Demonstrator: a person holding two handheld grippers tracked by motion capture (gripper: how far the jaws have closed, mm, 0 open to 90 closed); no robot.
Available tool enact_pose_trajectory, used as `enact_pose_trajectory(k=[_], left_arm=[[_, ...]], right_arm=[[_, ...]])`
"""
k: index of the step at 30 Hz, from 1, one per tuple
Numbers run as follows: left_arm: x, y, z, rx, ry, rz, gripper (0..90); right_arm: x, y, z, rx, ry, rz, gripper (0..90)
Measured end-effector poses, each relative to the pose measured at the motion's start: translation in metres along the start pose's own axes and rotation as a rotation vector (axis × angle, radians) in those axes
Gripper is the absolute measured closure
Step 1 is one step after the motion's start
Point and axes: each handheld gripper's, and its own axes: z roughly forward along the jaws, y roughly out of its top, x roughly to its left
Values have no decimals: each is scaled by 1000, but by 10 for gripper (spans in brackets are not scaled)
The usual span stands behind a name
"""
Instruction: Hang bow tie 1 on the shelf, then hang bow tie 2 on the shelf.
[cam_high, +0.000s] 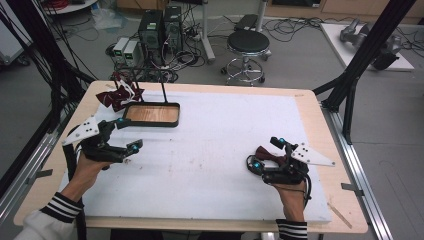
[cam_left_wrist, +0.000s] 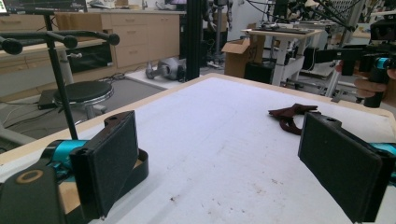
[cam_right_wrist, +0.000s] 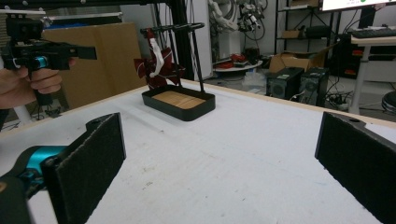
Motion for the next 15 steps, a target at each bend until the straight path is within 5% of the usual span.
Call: enact_pose_trajectory(k=[15], left_arm=[[-3, 2, -1, 5, 1, 14, 128]], right_arm=[[0, 2, 0, 0, 1, -15, 8]])
